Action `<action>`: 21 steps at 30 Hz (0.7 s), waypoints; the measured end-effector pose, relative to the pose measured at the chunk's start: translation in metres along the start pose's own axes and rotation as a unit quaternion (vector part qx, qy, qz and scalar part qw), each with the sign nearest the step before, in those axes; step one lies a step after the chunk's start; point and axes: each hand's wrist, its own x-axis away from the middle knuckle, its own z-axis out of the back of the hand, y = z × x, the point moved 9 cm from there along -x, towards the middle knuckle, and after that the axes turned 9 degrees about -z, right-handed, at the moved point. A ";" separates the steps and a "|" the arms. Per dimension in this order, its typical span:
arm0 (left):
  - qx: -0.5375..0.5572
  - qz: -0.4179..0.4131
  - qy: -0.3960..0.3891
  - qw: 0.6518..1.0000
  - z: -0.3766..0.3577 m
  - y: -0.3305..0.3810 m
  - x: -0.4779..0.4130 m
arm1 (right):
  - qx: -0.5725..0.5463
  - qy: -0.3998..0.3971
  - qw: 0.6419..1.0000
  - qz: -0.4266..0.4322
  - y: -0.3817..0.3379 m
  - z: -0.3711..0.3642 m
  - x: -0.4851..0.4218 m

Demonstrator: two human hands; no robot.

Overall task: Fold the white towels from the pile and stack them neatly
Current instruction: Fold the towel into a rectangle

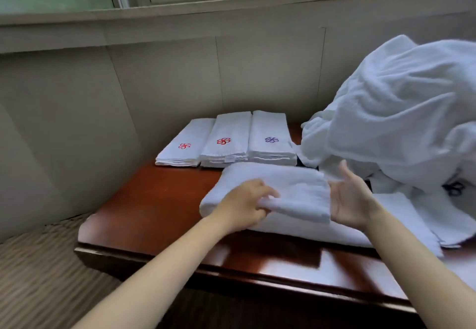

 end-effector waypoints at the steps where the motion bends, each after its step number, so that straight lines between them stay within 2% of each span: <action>1: -0.032 -0.029 -0.062 0.997 -0.023 0.015 -0.003 | 0.032 0.023 0.999 -0.021 0.005 0.009 0.006; 2: -0.078 -0.045 -0.110 0.990 -0.041 0.024 -0.004 | 0.078 0.063 0.994 -0.032 0.010 0.020 0.010; 4: -0.146 -0.087 -0.129 0.977 -0.055 0.046 -0.006 | 0.152 0.165 0.975 0.003 0.010 0.043 0.017; 7: -0.195 -0.177 -0.042 0.964 -0.041 0.070 -0.006 | 0.143 0.259 0.950 0.097 -0.009 0.064 0.035; 9: -0.215 -0.176 0.018 0.960 -0.026 0.068 -0.007 | 0.113 0.297 0.937 0.148 -0.027 0.080 0.049; 11: -0.219 -0.166 0.046 0.960 -0.017 0.066 -0.010 | 0.119 0.286 0.940 0.143 -0.029 0.085 0.050; 13: -0.221 -0.156 0.050 0.962 -0.017 0.066 -0.014 | 0.150 0.222 0.960 0.079 -0.008 0.070 0.036; 15: -0.217 -0.159 0.046 0.962 -0.021 0.071 -0.018 | 0.238 0.231 0.943 0.033 0.007 0.061 0.027; 17: -0.218 -0.174 0.040 0.960 -0.029 0.077 -0.021 | 0.274 0.289 0.914 0.074 0.002 0.065 0.023; 21: -0.232 -0.217 0.050 0.947 -0.041 0.086 -0.021 | 0.239 0.291 0.911 0.166 -0.019 0.064 0.030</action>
